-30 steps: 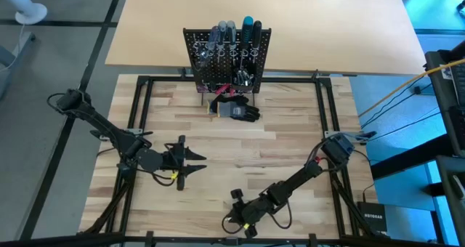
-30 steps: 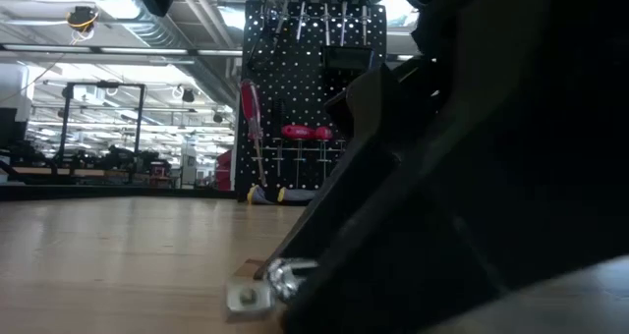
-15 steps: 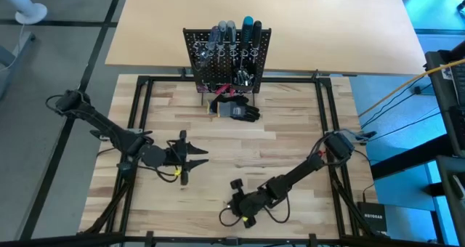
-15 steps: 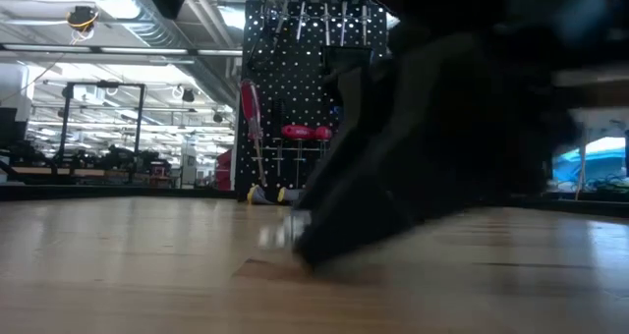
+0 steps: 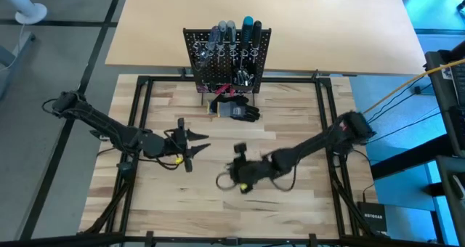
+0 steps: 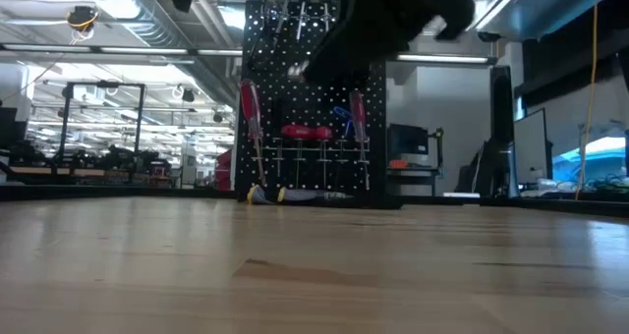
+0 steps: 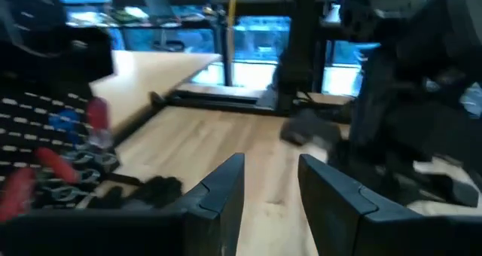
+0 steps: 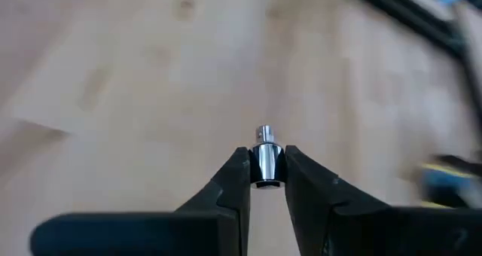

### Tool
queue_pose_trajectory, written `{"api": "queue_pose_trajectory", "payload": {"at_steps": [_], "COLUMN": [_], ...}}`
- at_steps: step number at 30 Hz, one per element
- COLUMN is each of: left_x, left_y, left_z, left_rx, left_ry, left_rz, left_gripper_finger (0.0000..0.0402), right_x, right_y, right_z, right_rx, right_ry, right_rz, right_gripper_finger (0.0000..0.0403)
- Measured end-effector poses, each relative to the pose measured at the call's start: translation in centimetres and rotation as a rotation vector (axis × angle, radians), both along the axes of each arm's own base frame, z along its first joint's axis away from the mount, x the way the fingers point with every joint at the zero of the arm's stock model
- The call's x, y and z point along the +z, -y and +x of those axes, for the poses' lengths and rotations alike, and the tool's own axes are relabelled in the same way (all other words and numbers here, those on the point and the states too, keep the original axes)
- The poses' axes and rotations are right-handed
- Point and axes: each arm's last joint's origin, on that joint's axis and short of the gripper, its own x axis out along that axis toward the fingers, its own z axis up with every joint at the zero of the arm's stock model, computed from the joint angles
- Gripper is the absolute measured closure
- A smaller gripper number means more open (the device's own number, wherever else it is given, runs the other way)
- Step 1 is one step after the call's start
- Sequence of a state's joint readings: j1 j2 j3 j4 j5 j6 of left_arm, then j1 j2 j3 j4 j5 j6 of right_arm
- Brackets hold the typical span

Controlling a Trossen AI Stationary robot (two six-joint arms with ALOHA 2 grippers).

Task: Hang tools onto peg board
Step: Put the socket into the pegboard bin

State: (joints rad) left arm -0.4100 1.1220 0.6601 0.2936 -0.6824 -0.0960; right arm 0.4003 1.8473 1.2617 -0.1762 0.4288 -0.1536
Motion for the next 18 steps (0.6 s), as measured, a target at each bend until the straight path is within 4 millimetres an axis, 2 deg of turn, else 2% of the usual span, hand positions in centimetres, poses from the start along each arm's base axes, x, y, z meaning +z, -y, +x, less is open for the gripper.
{"api": "queue_pose_trajectory", "payload": {"at_steps": [5,11,14,18], "left_x": [1.5,2.8,3.0,3.3], "left_y": [-0.9,-1.6,-2.1,-3.3], "left_z": [-1.1,-2.4,-2.8,-3.1], "left_rx": [0.098,0.173,0.197,0.246], "left_ry": [0.05,0.063,0.043,0.026], "left_rz": [0.049,0.135,0.167,0.197], "left_gripper_finger": [0.0286,0.0286,0.0286,0.0286], "right_x": [4.9,10.7,12.9,14.7], "right_y": [4.6,11.2,14.6,18.6], "right_z": [-1.2,-3.4,-4.7,-6.2], "right_rx": [-0.087,-0.228,-0.323,-0.441], "right_ry": [0.052,0.179,0.24,0.312], "right_rz": [-0.064,-0.1,-0.109,-0.106], "right_gripper_finger": [0.0335,0.0334,0.0333,0.0332]}}
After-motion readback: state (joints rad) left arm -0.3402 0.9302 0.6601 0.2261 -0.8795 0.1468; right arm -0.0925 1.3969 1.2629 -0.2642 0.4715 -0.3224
